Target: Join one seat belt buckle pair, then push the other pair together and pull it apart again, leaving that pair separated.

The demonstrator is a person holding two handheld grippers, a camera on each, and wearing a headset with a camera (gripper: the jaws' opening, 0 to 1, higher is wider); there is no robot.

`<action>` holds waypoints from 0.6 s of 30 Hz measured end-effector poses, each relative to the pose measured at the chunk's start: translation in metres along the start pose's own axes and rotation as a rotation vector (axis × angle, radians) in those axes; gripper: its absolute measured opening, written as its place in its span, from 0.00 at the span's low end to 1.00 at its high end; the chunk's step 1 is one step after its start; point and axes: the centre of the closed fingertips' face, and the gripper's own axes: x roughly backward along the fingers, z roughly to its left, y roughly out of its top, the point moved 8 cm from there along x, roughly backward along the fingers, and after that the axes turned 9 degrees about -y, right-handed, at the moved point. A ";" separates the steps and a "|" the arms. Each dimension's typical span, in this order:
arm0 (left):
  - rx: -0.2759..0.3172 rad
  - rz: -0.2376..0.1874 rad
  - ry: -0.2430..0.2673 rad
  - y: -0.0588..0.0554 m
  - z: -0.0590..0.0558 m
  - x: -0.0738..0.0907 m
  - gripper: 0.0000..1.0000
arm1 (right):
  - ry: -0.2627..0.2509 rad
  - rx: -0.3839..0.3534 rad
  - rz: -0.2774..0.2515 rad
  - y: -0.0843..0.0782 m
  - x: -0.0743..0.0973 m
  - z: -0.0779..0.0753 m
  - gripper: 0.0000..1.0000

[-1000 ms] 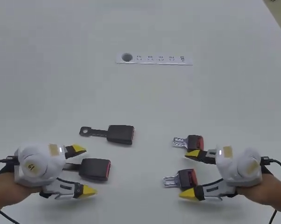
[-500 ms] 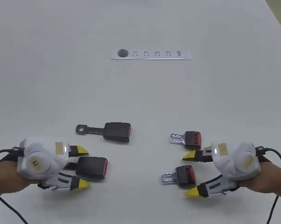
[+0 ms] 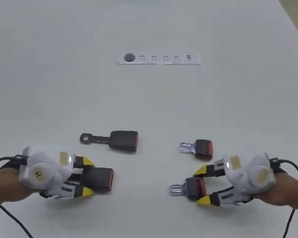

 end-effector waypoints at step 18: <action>0.001 0.013 0.005 -0.001 -0.002 -0.001 0.35 | -0.060 -0.079 -0.078 -0.007 0.000 0.005 0.36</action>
